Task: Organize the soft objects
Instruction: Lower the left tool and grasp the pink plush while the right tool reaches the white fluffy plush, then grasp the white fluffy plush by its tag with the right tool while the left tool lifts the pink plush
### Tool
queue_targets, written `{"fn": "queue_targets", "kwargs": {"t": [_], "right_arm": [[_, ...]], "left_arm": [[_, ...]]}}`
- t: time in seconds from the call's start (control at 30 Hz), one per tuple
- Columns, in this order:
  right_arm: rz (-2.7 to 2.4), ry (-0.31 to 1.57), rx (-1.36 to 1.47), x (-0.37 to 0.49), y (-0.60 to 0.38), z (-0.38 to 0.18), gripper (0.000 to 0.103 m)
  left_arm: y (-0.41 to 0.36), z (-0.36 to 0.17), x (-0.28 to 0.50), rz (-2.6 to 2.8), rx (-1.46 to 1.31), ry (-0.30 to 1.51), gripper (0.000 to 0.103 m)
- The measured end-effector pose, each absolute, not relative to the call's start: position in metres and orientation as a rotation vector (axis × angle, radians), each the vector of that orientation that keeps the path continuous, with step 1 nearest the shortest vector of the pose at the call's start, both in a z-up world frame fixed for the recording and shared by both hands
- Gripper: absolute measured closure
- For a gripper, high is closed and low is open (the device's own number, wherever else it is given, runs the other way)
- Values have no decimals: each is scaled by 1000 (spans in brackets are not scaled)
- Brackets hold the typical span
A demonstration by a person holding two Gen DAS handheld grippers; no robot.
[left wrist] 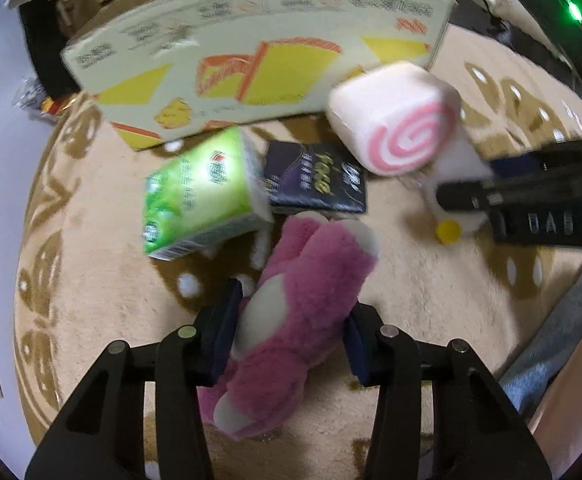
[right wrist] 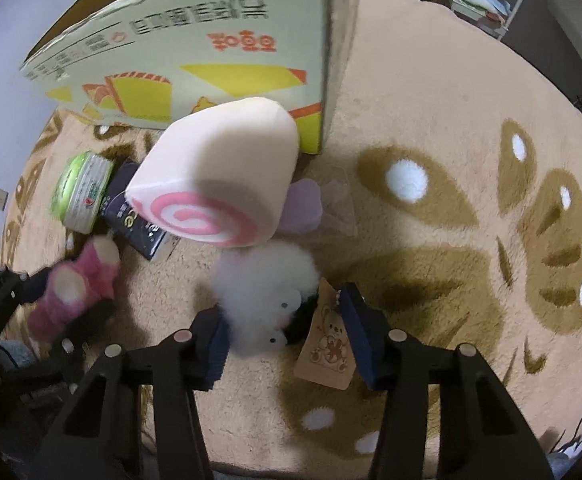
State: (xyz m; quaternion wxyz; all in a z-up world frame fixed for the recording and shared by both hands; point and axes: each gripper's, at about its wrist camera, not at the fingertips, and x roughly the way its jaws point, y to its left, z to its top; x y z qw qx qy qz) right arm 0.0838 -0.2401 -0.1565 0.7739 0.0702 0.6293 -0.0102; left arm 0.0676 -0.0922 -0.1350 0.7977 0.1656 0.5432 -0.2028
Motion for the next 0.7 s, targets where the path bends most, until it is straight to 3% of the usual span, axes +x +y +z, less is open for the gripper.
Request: {"fn": "queue_targets", "kwargs": {"t": [0.17, 0.47, 0.5, 0.7], "right_arm": [[1, 1331, 148, 79, -235, -148, 64], [62, 1282, 193, 74, -228, -131, 71], [61, 1272, 198, 73, -229, -130, 84], [52, 1258, 233, 70, -234, -126, 85]], "left_arm": [[-77, -121, 73, -402, 302, 1130, 58], [-65, -99, 71, -356, 223, 1044, 58], [-67, -98, 70, -352, 210, 1035, 58], [-57, -92, 72, -321, 160, 1014, 58]]}}
